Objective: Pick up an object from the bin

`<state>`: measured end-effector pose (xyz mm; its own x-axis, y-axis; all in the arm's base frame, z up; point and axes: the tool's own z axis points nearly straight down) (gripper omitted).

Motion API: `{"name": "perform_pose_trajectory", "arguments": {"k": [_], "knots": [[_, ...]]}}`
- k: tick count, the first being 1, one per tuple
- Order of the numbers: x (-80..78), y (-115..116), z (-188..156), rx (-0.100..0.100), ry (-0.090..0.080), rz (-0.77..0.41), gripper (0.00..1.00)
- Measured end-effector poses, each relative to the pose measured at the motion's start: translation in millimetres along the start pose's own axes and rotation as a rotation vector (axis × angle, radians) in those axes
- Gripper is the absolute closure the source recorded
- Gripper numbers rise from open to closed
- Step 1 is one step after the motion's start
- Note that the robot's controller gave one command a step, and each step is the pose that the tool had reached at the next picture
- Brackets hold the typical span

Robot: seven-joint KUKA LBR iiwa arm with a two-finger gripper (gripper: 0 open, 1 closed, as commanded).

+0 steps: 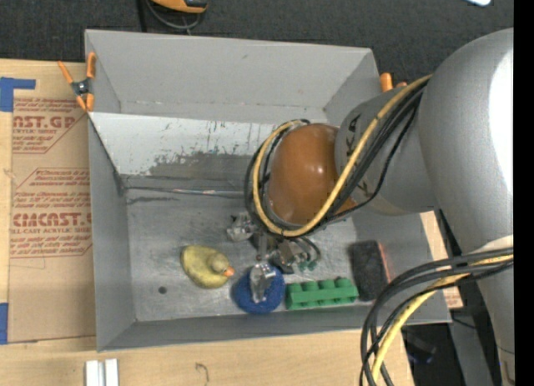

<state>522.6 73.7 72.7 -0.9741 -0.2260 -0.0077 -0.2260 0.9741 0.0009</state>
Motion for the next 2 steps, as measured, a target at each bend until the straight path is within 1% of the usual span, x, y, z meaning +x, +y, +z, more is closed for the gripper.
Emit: {"name": "perform_pose_trajectory", "arguments": {"k": [1, 2], "knots": [[2.4, 0.3, -1.4, -0.001, 0.016, -0.002, 1.00], [0.2, 0.0, 0.1, 0.000, 0.001, 0.000, 0.00]]}}
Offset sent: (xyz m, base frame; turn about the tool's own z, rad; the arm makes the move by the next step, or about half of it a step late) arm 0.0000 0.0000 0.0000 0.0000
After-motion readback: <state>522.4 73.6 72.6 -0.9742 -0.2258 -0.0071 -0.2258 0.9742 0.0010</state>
